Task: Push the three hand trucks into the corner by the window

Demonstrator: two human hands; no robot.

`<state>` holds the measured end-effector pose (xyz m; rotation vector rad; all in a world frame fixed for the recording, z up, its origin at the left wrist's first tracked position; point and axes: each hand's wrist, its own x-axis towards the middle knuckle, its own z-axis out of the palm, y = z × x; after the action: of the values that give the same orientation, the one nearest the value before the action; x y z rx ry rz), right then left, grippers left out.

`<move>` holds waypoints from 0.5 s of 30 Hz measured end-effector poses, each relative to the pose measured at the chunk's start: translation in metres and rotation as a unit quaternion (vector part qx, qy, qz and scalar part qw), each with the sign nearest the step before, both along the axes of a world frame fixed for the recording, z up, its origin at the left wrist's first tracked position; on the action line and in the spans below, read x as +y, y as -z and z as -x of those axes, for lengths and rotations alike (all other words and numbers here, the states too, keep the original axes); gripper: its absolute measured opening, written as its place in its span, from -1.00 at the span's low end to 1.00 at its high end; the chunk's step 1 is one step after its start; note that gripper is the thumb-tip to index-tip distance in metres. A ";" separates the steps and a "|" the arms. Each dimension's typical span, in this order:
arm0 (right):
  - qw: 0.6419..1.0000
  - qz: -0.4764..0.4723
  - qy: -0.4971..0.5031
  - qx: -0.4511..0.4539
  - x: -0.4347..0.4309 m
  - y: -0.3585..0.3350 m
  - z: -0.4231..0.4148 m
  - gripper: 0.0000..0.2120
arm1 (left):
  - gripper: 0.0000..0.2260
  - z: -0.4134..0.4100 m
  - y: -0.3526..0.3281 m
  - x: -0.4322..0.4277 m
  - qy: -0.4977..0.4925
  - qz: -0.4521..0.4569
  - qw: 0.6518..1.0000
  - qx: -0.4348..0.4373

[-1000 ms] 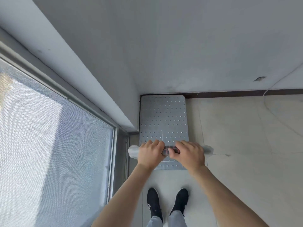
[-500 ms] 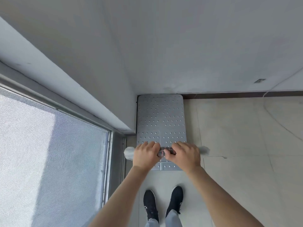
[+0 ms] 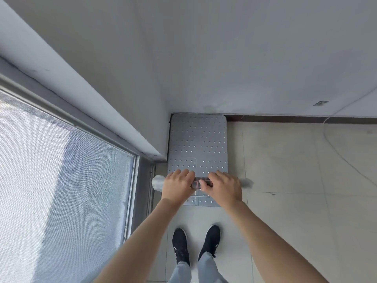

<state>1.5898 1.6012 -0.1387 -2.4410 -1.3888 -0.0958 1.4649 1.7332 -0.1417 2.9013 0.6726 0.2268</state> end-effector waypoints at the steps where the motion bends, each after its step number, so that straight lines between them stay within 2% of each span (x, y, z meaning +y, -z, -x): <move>1: 1.000 0.014 -0.006 0.006 -0.003 -0.003 0.002 -0.61 | -0.77 0.002 -0.005 -0.002 0.005 0.005 1.000 0.011; 5: 0.996 0.080 -0.015 0.040 -0.015 -0.016 0.013 -0.61 | -0.82 0.012 -0.030 -0.017 0.007 0.055 0.994 0.089; 9: 0.985 0.157 -0.022 0.075 -0.026 -0.038 0.019 -0.59 | -0.56 0.015 -0.066 -0.027 -0.004 0.086 0.962 0.258; 12: 0.980 0.161 0.001 0.114 -0.038 -0.064 0.020 -0.57 | -0.40 0.014 -0.095 -0.037 -0.001 0.091 0.962 0.258; 15: 0.973 0.169 0.037 0.155 -0.057 -0.095 0.012 -0.44 | -0.42 -0.004 -0.130 -0.042 0.022 0.071 0.964 0.255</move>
<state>1.5775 1.5447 -0.0440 -2.6297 -1.2567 0.5237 1.4689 1.6916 -0.0121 2.8353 0.6559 -0.5708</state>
